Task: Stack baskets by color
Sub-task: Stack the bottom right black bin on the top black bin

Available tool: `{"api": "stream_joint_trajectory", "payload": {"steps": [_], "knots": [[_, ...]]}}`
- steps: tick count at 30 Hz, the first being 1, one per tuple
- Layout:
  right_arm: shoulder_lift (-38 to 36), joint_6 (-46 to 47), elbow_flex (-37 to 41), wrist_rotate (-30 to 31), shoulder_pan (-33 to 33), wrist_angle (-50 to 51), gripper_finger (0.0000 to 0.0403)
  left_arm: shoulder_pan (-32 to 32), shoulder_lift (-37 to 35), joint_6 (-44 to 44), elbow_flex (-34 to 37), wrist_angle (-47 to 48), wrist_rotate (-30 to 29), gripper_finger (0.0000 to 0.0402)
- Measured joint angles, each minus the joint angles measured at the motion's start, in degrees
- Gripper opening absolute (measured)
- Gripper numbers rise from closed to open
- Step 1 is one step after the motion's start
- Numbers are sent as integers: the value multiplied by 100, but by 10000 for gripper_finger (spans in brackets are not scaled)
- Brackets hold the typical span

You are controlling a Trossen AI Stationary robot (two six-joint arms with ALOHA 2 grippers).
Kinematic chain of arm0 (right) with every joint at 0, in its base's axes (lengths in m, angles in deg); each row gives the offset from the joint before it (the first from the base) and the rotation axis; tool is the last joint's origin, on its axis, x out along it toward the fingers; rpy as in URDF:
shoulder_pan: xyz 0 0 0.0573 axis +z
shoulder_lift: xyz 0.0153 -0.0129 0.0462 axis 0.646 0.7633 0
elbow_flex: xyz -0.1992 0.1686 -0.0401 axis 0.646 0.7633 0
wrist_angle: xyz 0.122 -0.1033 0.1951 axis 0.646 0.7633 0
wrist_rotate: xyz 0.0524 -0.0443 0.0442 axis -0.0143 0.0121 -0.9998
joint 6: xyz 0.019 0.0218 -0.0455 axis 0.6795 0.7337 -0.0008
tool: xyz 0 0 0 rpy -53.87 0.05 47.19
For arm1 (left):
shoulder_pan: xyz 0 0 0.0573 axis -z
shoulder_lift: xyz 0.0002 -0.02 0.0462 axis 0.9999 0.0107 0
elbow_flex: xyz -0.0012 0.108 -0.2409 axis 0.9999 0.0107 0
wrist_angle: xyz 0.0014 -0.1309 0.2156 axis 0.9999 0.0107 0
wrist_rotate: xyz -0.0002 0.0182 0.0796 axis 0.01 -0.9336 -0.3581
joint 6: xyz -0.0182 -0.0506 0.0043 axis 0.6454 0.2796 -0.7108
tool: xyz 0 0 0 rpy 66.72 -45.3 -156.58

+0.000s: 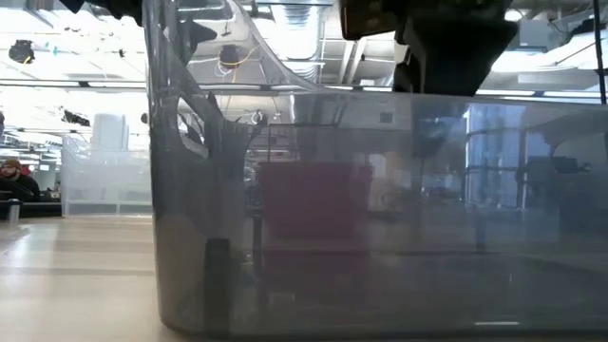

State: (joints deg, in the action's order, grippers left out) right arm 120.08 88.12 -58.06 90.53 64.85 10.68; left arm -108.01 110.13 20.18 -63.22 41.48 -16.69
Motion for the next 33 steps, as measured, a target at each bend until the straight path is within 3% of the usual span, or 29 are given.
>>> {"api": "stream_joint_trajectory", "payload": {"steps": [2, 4, 13, 19, 22, 33], "knots": [[-4, -19, -2, -28, -57, 6, 40, 1, 0, 5, 0, 0, 0, 215], [-52, -71, -2, -34, -68, 66, 16, -1, 1, 8, 0, -15, -4, 215], [-775, -368, -78, -160, -327, 171, 4, 1, 0, 273, 0, -90, 24, 215], [-1483, -594, -82, 75, -838, 209, 3, 158, 182, 990, -11, -608, 788, 215], [-1654, -792, -83, 95, -1208, 245, 2, 412, 514, 1197, -192, -768, 894, 215], [-1451, -1958, -615, -579, -2133, 301, 1, 1037, 2280, -729, -2260, 881, 291, 215]]}}
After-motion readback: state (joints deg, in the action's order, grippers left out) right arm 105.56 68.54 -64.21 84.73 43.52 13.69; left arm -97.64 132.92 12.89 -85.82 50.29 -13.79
